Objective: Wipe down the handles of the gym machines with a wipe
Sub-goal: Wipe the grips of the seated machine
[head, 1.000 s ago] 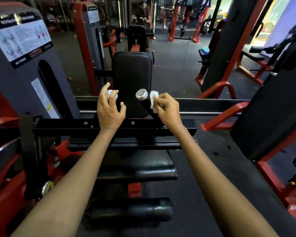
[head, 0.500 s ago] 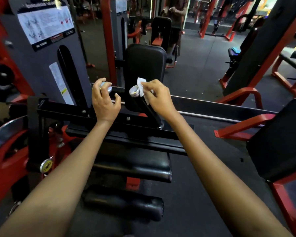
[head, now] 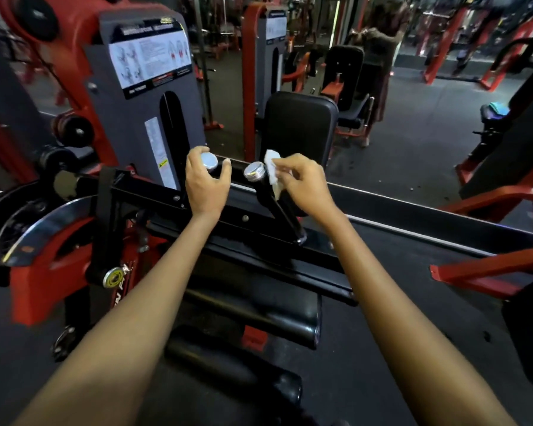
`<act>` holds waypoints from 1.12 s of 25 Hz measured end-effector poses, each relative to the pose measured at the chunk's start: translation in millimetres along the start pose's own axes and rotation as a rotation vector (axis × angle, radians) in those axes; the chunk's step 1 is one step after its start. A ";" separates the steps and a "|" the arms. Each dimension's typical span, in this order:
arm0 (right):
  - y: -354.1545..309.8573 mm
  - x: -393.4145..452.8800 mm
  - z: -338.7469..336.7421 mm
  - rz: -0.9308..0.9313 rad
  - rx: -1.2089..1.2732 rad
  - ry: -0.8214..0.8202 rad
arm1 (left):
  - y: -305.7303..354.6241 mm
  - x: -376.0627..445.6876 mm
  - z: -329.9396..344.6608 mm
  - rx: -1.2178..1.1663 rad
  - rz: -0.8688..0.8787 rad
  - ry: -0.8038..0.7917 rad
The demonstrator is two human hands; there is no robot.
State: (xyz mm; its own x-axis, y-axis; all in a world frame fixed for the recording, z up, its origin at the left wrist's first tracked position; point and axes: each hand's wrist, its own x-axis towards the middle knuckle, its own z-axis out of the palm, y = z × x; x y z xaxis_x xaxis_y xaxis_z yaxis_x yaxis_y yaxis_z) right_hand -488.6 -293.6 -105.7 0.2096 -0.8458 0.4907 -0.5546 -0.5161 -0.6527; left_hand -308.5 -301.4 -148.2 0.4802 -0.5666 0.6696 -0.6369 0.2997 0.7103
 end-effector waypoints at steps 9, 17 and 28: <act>73.4 -36.3 -11.4 -0.140 -0.103 -0.274 | 10.8 7.9 0.1 0.058 -0.150 0.005; 28.5 3.6 0.7 -0.214 0.203 -0.178 | 21.8 8.9 -4.8 0.144 -0.269 -0.107; 106.5 -67.7 5.2 -0.119 -0.008 -0.193 | 32.8 6.0 -2.3 0.183 -0.353 -0.087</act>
State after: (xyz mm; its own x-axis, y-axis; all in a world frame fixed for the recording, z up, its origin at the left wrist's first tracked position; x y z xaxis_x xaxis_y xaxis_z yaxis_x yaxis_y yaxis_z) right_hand -557.7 -292.0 -211.5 0.4236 -0.7896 0.4440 -0.5226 -0.6134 -0.5922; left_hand -325.1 -293.2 -120.4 0.6405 -0.6755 0.3652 -0.5427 -0.0618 0.8376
